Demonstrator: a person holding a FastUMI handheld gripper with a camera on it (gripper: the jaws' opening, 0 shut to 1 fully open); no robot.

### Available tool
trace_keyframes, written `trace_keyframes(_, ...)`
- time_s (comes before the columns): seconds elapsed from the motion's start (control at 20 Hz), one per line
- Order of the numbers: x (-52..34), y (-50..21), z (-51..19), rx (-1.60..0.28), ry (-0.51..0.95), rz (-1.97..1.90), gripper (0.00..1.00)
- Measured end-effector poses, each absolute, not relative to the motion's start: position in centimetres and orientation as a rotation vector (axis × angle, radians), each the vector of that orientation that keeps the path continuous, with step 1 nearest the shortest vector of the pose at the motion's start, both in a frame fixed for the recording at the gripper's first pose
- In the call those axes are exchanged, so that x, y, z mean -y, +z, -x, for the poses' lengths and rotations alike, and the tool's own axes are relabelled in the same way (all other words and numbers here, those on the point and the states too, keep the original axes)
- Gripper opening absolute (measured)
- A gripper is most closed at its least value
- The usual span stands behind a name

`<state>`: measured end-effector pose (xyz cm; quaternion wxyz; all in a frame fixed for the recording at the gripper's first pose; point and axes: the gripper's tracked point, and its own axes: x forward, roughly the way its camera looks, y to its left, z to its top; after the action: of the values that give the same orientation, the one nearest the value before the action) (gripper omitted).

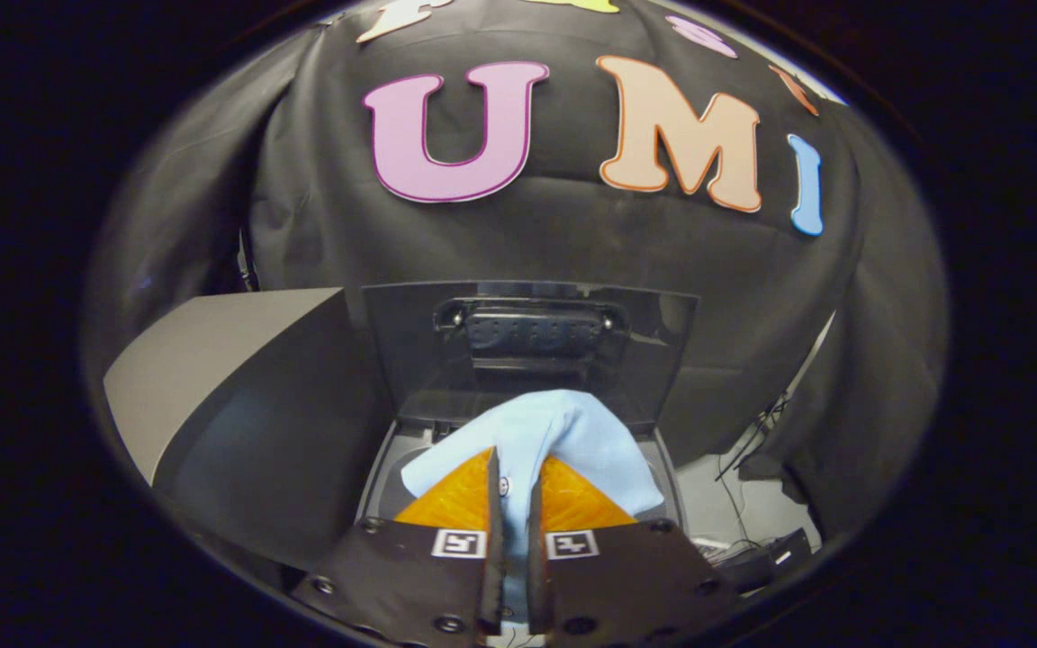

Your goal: Put the clothes into the washing machine and then close the washing machine lid.

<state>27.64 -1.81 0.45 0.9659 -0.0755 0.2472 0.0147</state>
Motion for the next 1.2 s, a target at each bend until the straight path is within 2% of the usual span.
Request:
trace_keyframes(0.3,2.4,-1.4,-29.3,-0.508,-0.011,0.144,0.15)
trace_keyframes(0.7,4.0,-8.4,-30.2,-0.614,-0.049,0.109,0.21)
trace_keyframes(0.75,4.0,-8.5,-30.3,-0.616,-0.050,0.105,0.29)
trace_keyframes(0.9,3.6,-8.2,-30.8,-0.597,-0.060,0.105,0.31)
trace_keyframes(1.2,1.2,-5.3,-31.1,-0.570,-0.021,0.124,0.95)
